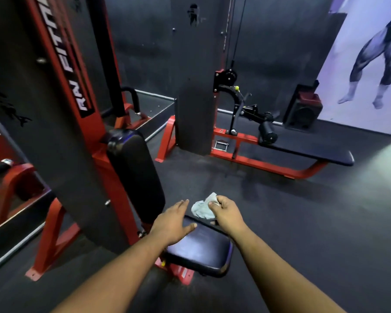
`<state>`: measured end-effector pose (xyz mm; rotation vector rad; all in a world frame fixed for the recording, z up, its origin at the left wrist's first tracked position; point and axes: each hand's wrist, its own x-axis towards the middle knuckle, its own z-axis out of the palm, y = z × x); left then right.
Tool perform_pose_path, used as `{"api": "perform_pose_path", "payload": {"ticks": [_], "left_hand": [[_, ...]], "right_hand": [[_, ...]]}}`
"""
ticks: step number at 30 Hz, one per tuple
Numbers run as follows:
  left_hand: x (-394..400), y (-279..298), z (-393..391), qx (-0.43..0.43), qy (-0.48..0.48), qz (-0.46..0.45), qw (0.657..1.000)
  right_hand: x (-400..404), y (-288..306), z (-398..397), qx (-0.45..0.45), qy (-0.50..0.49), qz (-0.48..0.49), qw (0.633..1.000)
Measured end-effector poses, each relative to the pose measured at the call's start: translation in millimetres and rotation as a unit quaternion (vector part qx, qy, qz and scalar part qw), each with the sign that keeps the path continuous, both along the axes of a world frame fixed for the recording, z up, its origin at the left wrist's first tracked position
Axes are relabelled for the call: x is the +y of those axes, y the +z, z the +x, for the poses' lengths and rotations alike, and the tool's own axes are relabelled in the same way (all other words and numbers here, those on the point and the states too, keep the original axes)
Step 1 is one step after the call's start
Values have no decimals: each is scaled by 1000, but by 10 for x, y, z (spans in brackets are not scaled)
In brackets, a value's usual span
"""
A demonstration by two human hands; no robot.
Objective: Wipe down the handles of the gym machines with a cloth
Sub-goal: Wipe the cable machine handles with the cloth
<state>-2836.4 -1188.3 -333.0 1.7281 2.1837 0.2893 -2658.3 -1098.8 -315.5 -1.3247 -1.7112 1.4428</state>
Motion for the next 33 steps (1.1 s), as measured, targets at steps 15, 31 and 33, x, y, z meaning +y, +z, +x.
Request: {"api": "perform_pose_path", "payload": {"ticks": [15, 31, 33], "left_hand": [[2064, -207, 570, -34, -34, -42, 998], [3828, -175, 1107, -29, 97, -37, 994], [3982, -145, 1180, -24, 115, -38, 992]], "right_hand": [[1671, 15, 697, 22, -50, -32, 998], [3986, -64, 1174, -27, 105, -40, 993], [4259, -7, 1165, -28, 133, -25, 990]]}}
